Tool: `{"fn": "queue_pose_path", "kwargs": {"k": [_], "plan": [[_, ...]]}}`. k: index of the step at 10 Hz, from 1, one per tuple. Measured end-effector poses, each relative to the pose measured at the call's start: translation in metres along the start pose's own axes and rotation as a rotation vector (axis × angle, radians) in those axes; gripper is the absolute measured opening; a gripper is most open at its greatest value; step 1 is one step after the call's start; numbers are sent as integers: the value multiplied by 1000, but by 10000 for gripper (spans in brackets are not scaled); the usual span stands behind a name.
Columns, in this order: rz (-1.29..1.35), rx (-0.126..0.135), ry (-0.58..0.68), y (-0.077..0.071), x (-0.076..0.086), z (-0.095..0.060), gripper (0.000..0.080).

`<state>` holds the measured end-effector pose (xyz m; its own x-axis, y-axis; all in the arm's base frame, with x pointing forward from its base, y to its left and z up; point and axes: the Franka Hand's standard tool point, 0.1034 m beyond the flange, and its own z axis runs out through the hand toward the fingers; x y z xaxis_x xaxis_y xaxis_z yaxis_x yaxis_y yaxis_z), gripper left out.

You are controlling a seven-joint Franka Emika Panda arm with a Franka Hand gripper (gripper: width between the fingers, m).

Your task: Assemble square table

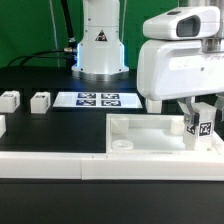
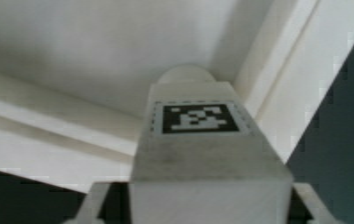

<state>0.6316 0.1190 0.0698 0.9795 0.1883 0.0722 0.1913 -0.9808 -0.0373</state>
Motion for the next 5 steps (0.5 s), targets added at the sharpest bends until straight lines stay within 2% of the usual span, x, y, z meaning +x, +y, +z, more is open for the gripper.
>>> {"fn": "queue_pose_path", "kwargs": {"k": [2,5], "plan": [[148,-1,0,1,0,0,290],[610,-36,35,3,-1,0,290]]}}
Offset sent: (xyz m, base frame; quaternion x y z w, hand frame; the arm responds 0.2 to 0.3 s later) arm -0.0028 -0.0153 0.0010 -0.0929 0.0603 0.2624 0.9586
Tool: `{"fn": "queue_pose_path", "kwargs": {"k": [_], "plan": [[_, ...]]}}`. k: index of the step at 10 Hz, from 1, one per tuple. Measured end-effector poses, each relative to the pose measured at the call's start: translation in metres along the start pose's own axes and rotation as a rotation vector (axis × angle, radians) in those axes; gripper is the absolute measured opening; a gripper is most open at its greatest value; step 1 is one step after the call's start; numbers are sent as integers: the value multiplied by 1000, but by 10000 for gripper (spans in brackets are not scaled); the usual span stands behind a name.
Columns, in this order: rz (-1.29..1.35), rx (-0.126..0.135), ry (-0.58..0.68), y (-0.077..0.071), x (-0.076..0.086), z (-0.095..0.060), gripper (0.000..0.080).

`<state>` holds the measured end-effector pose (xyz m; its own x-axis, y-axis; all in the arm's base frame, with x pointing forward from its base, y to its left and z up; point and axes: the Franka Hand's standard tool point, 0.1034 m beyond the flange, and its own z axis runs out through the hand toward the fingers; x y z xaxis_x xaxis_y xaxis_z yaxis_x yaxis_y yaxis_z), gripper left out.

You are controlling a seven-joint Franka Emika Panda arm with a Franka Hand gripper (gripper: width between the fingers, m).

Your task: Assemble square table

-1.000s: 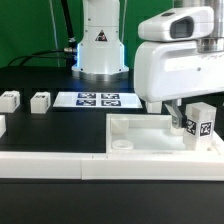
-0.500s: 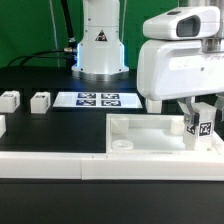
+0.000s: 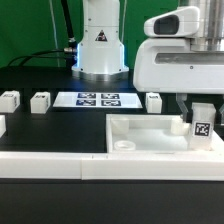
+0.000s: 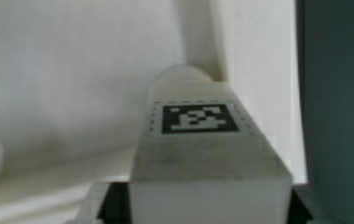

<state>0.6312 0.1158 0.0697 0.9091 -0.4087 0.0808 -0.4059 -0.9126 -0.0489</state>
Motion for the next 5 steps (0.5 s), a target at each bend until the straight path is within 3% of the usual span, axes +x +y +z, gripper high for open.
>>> {"fn": "queue_pose_path", "kwargs": {"k": [3,5], "plan": [[495,-35,0,2,3,0,290],[597,-30,-4,4,4,0,290]]}}
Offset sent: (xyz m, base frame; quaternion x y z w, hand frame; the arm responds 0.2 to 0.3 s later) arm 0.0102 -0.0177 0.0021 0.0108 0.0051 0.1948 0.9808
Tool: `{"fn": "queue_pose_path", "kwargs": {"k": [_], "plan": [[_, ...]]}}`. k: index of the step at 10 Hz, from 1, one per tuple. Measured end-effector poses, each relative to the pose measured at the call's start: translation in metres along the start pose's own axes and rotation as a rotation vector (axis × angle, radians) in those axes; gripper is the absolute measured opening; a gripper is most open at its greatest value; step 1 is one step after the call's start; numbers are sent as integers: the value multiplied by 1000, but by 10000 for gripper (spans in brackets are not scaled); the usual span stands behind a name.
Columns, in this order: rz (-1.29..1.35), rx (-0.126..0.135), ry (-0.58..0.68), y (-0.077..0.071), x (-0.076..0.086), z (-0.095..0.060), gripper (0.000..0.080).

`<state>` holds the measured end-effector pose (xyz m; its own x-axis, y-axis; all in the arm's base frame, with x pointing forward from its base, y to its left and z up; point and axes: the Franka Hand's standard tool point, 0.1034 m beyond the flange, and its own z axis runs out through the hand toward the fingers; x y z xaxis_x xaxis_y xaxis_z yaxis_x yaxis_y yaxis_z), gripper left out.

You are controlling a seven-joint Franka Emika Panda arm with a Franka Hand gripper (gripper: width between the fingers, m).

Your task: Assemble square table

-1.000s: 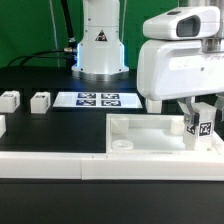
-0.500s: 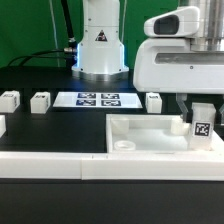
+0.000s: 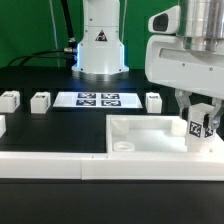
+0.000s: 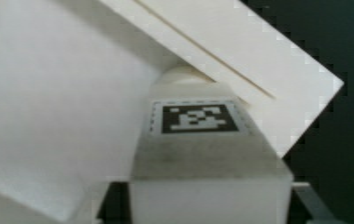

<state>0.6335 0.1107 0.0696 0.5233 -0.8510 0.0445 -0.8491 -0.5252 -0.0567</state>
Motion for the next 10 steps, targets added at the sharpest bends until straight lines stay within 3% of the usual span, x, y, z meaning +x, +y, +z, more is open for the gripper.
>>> {"fn": "queue_pose_path", "kwargs": {"k": [3,5,10], "plan": [[194,-3,-9,2,1,0,291],[466,-29,-27,4,2,0,291],[888,-46,-66,5,-1,-1,291]]}}
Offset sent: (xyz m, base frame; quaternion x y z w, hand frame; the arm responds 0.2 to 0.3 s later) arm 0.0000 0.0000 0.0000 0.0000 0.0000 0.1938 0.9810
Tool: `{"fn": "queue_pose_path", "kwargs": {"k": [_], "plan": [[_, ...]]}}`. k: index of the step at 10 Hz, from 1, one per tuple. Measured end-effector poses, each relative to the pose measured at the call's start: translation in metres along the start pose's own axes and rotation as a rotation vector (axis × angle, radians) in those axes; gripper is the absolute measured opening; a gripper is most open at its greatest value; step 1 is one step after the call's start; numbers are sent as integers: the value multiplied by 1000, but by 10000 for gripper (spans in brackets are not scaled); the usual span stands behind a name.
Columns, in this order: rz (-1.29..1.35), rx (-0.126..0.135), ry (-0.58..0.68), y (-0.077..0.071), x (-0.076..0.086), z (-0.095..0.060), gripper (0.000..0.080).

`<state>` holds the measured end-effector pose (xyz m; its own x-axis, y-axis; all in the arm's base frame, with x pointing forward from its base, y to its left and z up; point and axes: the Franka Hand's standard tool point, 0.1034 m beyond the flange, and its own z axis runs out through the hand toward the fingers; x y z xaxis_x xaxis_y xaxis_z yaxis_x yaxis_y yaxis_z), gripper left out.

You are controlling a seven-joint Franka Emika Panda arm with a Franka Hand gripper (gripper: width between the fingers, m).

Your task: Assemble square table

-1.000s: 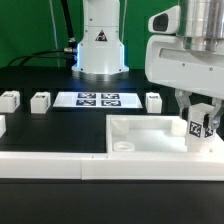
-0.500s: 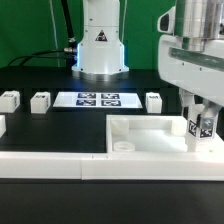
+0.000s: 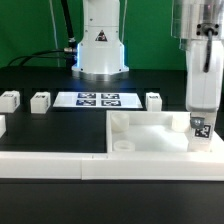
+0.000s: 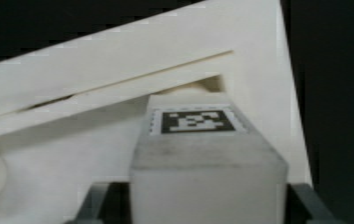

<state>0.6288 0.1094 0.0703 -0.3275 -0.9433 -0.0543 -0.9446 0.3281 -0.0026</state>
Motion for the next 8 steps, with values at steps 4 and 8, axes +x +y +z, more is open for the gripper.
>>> {"fn": "queue_pose_path", "kwargs": {"k": [4,8], "plan": [[31,3,-4,0,0,0,291],[-3,4,-4,1,-1,0,293]]}}
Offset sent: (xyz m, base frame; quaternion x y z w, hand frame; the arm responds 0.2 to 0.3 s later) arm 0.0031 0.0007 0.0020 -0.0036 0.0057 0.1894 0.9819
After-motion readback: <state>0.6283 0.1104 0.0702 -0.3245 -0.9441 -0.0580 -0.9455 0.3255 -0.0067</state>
